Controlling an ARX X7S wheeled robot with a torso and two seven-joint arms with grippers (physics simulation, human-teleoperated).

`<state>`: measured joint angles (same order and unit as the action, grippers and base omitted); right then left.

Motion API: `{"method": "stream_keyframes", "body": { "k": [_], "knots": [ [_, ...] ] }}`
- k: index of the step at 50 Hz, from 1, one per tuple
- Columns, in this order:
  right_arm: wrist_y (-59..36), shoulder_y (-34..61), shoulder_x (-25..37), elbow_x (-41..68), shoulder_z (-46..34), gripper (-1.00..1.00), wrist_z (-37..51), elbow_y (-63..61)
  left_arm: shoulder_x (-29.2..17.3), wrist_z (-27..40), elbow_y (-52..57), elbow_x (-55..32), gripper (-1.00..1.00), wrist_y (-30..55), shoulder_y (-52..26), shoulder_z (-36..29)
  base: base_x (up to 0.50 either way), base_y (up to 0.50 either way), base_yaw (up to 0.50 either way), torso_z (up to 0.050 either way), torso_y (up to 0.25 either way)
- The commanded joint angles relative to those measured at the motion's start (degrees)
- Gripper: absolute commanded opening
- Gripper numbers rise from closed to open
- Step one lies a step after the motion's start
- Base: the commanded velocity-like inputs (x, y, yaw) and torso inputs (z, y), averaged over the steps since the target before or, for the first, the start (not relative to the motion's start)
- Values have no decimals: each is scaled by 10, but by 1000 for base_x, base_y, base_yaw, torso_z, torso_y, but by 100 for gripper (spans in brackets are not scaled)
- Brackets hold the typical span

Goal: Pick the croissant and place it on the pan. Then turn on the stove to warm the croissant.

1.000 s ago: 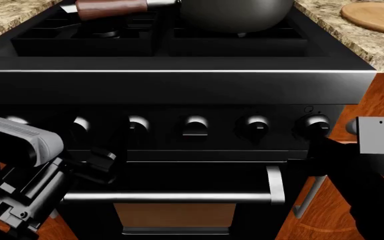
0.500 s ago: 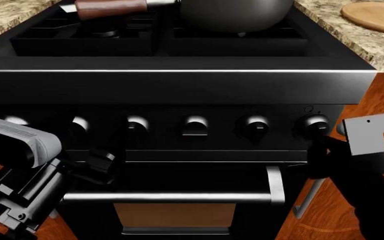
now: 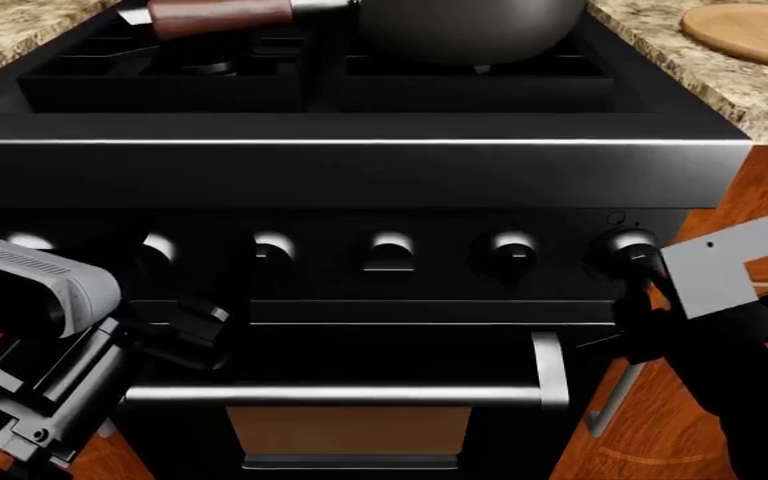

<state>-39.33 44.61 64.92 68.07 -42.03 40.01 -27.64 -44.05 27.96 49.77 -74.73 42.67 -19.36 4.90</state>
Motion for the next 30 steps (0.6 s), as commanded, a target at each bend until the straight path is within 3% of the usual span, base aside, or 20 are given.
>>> {"method": "stream_keyframes", "body": {
  "k": [1, 30],
  "knots": [
    [2, 45, -16, -6, -2, -100, -40, -35, -2, 1, 1, 0, 100, -2, 2, 1, 0, 0, 0, 0, 0],
    [-9, 50, -12, 1, -1, -100, -37, -48, -6, 5, 6, -5, 100, -8, 4, 1, 0, 0, 0, 1, 2]
  ]
}}
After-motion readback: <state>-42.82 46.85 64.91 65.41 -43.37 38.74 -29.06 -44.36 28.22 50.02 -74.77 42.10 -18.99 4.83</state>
